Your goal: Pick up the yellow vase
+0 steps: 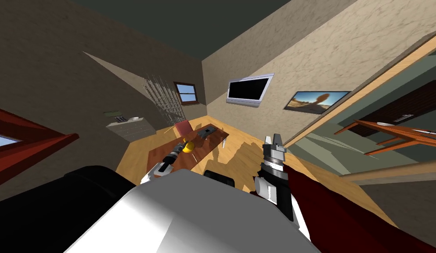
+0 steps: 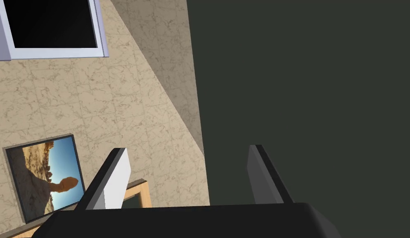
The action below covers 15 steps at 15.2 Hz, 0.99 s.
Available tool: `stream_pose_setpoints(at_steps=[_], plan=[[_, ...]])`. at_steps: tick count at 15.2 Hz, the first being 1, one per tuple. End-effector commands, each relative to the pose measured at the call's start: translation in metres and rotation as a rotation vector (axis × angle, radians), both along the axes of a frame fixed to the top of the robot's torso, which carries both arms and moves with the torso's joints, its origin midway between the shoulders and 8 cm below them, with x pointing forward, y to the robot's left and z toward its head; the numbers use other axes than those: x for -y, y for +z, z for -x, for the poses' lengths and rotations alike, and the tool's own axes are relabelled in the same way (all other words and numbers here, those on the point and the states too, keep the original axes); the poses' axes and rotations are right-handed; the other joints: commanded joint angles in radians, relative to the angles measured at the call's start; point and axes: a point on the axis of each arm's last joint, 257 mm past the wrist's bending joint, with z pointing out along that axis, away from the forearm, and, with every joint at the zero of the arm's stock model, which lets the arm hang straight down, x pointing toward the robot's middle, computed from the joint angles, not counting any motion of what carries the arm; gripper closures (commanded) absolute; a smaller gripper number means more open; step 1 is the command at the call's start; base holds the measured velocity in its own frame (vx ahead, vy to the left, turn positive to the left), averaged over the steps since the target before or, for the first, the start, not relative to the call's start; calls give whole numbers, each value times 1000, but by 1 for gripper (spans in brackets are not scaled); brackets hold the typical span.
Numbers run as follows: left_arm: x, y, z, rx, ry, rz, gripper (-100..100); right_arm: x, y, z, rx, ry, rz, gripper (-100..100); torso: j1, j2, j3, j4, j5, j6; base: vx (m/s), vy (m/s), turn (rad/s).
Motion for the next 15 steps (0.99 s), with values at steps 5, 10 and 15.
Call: stream_pose_setpoints(at_steps=[5, 10, 15], plan=[[-29, -37, 25, -98, 46, -52, -100, 0, 0, 0, 0, 0, 0, 0, 0, -1, 0, 0, 0, 1, -4, 34, -195], [-50, -63, 48, -180, 79, -93, -100, 0, 0, 0, 0, 0, 0, 0, 1, -1, -1, 0, 0, 0, -3, 52, -194], [-68, -85, 71, -254, 104, -127, -100, 0, 0, 0, 0, 0, 0, 0, 1, -2, -1, 0, 0, 1, 1, 45, -203]])
